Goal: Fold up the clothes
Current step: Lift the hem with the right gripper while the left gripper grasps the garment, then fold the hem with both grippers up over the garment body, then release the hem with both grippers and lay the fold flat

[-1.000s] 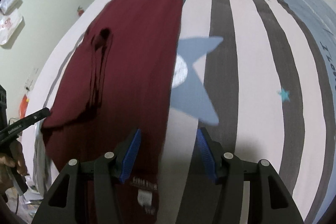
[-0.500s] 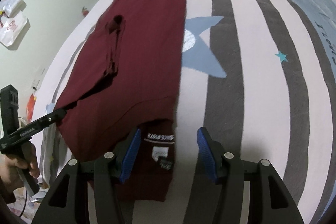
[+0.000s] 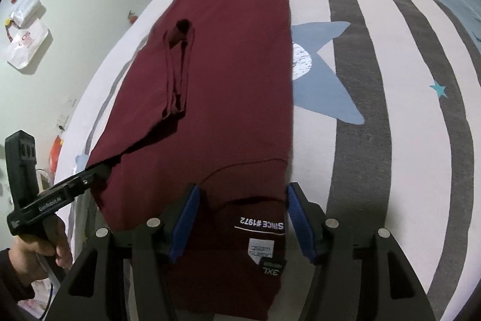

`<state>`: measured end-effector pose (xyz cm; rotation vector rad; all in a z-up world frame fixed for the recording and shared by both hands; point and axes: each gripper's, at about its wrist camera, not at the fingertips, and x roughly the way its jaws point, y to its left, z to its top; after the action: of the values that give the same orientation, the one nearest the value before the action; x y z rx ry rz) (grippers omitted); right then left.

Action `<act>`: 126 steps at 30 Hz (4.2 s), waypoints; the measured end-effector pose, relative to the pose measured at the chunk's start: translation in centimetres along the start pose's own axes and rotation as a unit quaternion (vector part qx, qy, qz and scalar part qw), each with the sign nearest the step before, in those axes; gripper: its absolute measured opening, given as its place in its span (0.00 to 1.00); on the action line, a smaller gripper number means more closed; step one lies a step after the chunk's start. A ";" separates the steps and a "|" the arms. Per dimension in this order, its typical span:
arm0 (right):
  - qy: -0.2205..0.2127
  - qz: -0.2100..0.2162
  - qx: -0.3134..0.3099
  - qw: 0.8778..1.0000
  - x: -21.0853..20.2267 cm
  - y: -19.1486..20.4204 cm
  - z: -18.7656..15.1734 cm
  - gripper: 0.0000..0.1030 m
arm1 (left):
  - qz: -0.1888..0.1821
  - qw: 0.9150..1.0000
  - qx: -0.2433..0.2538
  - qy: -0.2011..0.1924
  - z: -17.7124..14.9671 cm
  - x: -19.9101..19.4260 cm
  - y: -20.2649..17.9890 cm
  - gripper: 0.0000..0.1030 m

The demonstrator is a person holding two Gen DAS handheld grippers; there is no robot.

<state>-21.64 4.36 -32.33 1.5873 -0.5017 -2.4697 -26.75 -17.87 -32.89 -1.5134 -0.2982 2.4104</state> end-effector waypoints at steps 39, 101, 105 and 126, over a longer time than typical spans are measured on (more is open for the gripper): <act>0.112 0.069 -0.021 0.991 -9.7 1.9 -9.3 0.05 | 0.028 0.997 -0.038 0.055 -8.6 -11.1 -3.5 0.08; -0.021 0.061 0.032 0.997 5.6 -3.9 26.4 0.05 | 0.000 0.997 0.081 -0.020 27.7 9.2 1.0 0.09; -0.014 0.053 0.031 0.998 6.2 -4.2 27.0 0.05 | 0.000 0.997 0.071 -0.011 28.3 10.2 1.2 0.09; -0.020 0.037 -0.010 0.999 1.1 -3.9 22.5 0.44 | -0.001 0.996 0.073 -0.043 24.7 4.6 0.4 0.33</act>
<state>-42.27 11.92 -26.16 1.4877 -0.5312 -2.4469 -51.02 -17.34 -26.25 -1.3483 -0.1385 2.4413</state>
